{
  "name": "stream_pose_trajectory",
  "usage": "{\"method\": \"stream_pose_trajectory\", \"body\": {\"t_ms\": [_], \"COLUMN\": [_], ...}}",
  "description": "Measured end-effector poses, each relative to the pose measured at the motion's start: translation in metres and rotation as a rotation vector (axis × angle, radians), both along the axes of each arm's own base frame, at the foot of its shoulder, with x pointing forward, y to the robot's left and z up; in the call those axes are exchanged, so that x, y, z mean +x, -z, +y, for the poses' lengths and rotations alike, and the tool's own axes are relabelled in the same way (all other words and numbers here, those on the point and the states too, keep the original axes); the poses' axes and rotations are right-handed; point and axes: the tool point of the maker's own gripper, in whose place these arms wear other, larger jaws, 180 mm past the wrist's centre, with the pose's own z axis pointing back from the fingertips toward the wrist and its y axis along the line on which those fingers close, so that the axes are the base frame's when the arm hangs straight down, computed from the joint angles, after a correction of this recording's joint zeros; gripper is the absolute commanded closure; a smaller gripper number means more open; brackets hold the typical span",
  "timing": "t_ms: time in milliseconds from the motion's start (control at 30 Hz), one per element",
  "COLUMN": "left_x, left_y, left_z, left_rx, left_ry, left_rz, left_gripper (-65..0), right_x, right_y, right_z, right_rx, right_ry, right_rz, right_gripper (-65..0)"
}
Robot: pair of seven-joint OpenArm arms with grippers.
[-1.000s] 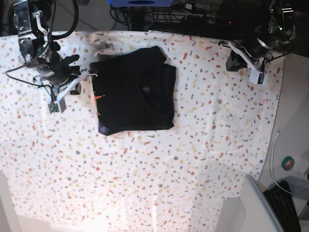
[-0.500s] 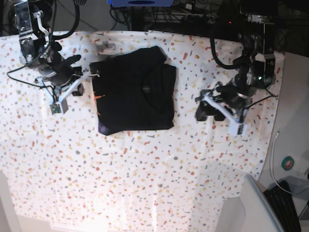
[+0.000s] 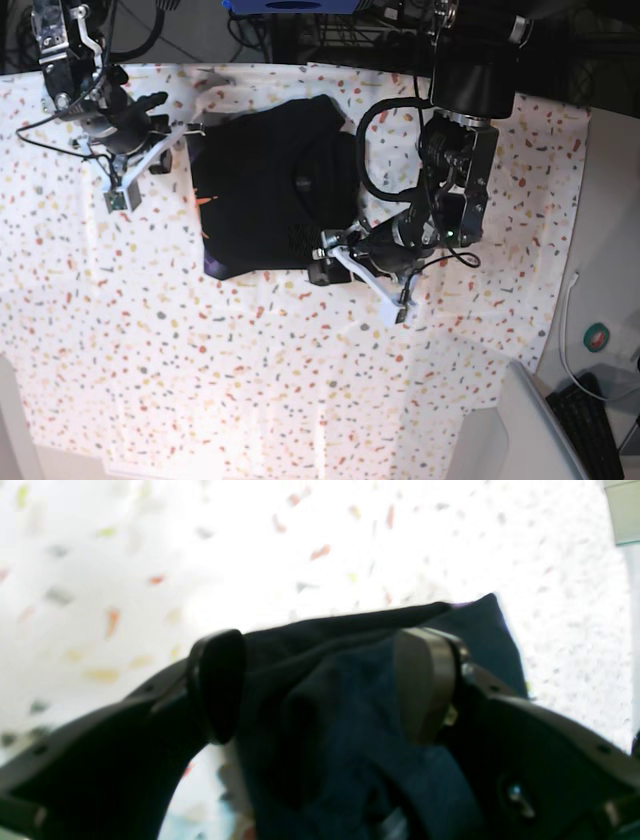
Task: Layout the t-shirt on the table in an organized manner, then fold the t-shirt properly
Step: 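Grasp the bundle's corner with the left gripper and drag it to square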
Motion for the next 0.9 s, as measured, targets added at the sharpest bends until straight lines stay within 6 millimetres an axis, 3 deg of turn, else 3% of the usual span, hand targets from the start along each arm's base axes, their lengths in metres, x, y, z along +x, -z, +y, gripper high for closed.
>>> {"method": "stream_pose_trajectory", "body": {"t_ms": [133,300,433,700,900], "left_x": [-0.012,-0.011,-0.010,0.007,0.008], "left_y": [0.011,0.010,0.008,-0.020,-0.018], "left_z": [-0.022,-0.025,-0.023,-0.019,-0.018], "left_rx": [0.025,0.021,0.026,0.023,0.025], "left_ry": [0.091,0.095,0.095,-0.008,-0.010], "left_rz": [0.028,0.025,0.019,-0.025,-0.021], "left_gripper": [-40.6,-16.1,-0.8,0.0,-1.2], "right_x": [0.001,0.002,0.003,0.004,0.004], "right_y": [0.000,-0.001,-0.001,-0.002,-0.002], "right_z": [0.000,0.000,0.000,0.001,0.001], "right_rx": [0.001,0.001,0.000,0.001,0.001], "right_ry": [0.001,0.001,0.001,0.000,0.000], "right_rz": [-0.002,-0.004,-0.007,-0.009,-0.010], "right_gripper": [0.0,0.0,0.0,0.0,0.0]}}
